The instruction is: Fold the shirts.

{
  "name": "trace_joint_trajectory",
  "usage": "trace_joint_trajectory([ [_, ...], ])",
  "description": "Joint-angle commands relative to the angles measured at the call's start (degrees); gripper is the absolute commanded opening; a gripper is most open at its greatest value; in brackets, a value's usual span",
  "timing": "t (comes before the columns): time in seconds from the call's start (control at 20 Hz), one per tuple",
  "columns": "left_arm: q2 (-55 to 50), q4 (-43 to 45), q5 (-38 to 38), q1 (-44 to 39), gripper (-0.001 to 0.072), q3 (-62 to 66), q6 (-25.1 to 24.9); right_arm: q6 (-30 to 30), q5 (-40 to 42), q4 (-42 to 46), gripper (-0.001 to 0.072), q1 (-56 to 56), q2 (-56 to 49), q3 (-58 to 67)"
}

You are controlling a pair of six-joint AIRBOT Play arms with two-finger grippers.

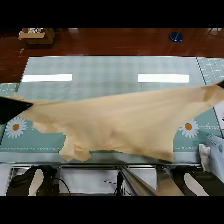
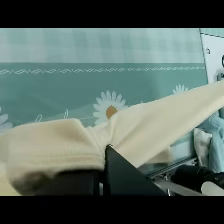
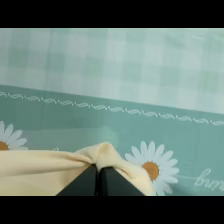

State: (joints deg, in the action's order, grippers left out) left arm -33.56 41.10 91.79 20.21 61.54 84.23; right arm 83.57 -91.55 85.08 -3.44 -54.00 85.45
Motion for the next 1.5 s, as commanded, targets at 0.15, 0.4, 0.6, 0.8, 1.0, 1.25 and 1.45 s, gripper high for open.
trace_joint_trajectory([
  [0.15, -18.97, -5.25, -29.07, -8.96, 0.0025, -9.99, -16.44, -1.77, 23.69, -7.76, 0.0026, 0.07, -18.47, -2.43],
  [0.4, -35.45, -7.76, -44.57, -15.32, 0.0026, -8.22, -22.25, -1.27, 35.67, -9.62, 0.0026, 0.04, -27.63, -2.43],
  [0.6, -43.1, -8.15, -54.95, -17.97, 0.0026, -4.42, -22.27, 3.21, 40.68, -9.62, 0.0028, 0.04, -32.96, -2.43],
  [0.8, -49.16, -8.11, -53.29, -18.38, 0.0027, -4.13, -22.23, 3.39, 35.93, -9.55, 0.0115, 0.04, -37.4, -2.43],
  [1.0, -49.96, -8.02, -43.12, -14.51, 0.0388, -2.01, -22.23, -2.67, 27.32, -4.7, 0.0392, -0.46, -35.65, 0.13],
  [1.25, -49.7, -6.38, -15.1, 1.68, 0.0456, 7.39, -17.53, -3.65, 15.96, 7.21, 0.0403, -5.9, -26.25, 2.86],
  [1.45, -49.62, 10.88, -2.97, 7.69, 0.0458, 4.17, -12.09, -3.82, 5.4, -1.01, 0.0479, -17.2, -23.56, -2.16],
])
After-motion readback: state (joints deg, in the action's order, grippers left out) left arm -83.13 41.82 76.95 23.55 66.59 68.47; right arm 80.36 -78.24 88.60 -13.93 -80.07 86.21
